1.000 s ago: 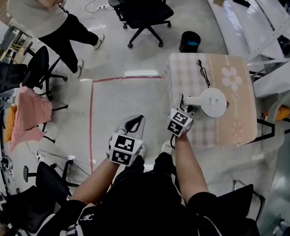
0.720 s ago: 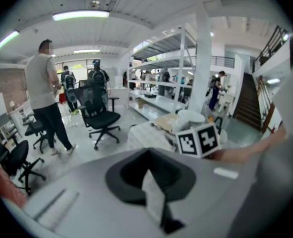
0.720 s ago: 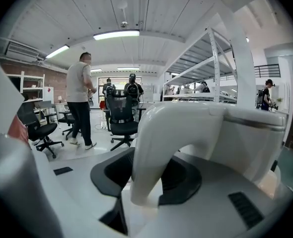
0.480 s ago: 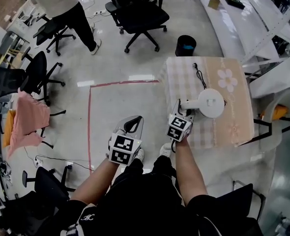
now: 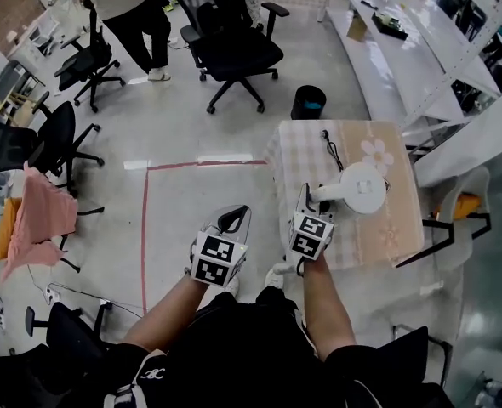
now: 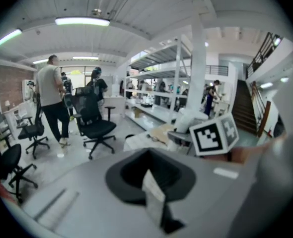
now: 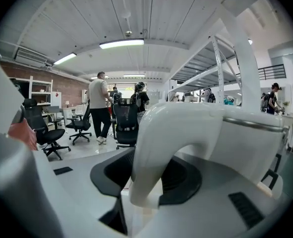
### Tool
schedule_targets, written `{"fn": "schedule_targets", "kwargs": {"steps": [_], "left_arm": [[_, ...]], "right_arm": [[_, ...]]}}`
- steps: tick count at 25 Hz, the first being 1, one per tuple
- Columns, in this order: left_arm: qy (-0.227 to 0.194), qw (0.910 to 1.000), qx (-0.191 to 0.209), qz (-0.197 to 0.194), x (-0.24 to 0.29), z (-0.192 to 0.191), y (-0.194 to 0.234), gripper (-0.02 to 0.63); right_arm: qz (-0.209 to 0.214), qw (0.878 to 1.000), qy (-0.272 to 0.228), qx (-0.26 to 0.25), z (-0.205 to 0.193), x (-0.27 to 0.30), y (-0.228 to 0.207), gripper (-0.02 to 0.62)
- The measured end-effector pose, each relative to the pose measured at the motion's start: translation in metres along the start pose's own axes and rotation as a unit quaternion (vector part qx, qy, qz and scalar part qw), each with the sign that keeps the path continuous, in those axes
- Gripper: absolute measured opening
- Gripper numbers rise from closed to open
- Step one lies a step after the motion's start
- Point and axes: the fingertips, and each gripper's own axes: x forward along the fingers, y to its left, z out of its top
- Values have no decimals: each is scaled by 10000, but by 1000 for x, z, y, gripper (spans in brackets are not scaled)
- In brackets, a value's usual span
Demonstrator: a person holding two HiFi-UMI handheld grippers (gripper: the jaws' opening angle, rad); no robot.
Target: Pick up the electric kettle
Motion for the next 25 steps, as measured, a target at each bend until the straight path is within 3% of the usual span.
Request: {"fn": "schedule_targets", "kwargs": {"steps": [14,25], "left_arm": [[-794,9959,222,-379,-5,63,-25,1],[-918,9922,304,-783,-4,74,-57,0]], "right_arm": [[474,9977,-376,-305,95,-89,15,135],[445,9977,-420,-291,107,-126,12,135]]}}
